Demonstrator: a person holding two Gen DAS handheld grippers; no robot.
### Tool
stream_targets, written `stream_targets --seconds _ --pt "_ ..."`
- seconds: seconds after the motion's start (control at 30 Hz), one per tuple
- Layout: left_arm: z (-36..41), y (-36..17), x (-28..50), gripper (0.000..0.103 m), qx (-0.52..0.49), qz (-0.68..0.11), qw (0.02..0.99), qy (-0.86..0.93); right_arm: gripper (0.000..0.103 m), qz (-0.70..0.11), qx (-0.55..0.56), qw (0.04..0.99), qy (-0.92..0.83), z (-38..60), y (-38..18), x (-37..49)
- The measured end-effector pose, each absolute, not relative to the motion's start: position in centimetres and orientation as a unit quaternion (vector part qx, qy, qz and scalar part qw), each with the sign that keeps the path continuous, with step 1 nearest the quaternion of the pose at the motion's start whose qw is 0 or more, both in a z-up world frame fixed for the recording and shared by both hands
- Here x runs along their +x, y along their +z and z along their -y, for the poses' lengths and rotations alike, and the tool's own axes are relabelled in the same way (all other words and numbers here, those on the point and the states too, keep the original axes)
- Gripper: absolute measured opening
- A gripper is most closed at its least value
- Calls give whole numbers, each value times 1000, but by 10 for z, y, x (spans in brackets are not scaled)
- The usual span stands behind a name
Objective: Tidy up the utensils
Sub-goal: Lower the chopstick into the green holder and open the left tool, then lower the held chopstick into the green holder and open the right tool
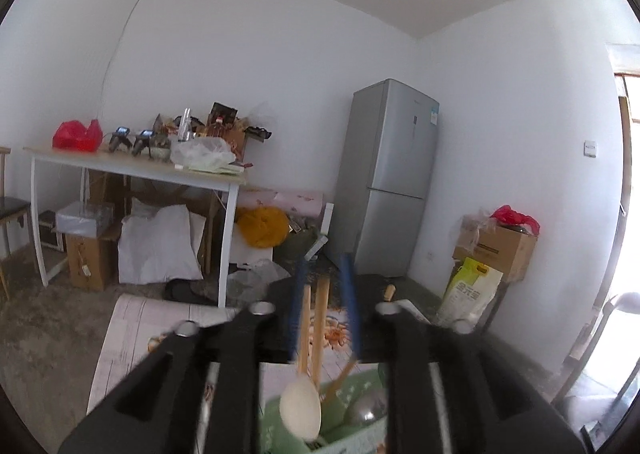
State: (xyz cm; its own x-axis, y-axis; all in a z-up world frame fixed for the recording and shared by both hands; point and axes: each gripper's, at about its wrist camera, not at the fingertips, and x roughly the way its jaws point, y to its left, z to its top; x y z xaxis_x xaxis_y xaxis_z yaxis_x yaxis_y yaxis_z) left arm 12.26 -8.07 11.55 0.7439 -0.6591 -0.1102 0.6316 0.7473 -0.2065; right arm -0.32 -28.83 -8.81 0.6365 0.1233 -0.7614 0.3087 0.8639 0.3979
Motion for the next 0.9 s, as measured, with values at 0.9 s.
stream_targets --seconds 0.9 --pt "54 -40 28 40 33 -310 876 -368 13 -471 159 864 -83 269 -77 49"
